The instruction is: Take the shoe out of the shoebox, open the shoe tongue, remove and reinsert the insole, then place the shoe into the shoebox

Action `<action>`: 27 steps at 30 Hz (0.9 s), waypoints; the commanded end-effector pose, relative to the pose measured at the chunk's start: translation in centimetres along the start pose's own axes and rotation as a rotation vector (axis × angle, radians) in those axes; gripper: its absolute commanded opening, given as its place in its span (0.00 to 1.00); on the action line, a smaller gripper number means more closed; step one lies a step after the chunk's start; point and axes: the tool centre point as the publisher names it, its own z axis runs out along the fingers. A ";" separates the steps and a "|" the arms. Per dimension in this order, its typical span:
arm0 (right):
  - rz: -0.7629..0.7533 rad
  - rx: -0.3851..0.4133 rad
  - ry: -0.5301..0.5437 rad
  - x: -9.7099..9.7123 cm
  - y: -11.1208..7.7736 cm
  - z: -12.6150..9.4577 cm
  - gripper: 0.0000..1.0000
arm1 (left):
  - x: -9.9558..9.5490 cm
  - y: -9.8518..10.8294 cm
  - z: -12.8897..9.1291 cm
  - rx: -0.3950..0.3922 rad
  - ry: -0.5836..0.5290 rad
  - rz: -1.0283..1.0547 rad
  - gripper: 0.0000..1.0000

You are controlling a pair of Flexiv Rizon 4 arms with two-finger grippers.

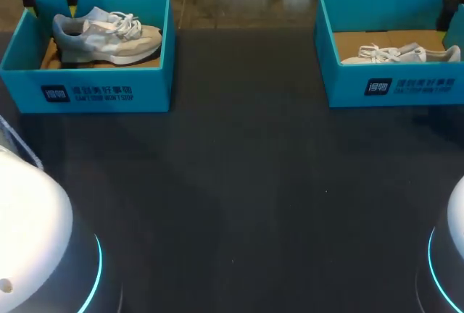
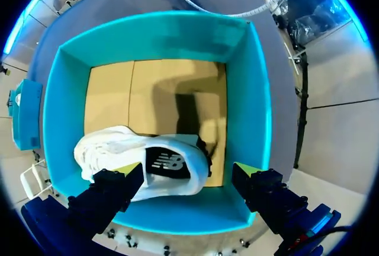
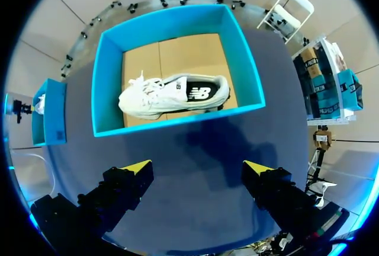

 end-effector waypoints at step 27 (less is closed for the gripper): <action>0.001 0.000 -0.001 0.0 0.0 0.0 1.00 | 2.0 4.4 6.7 0.075 0.026 0.009 0.85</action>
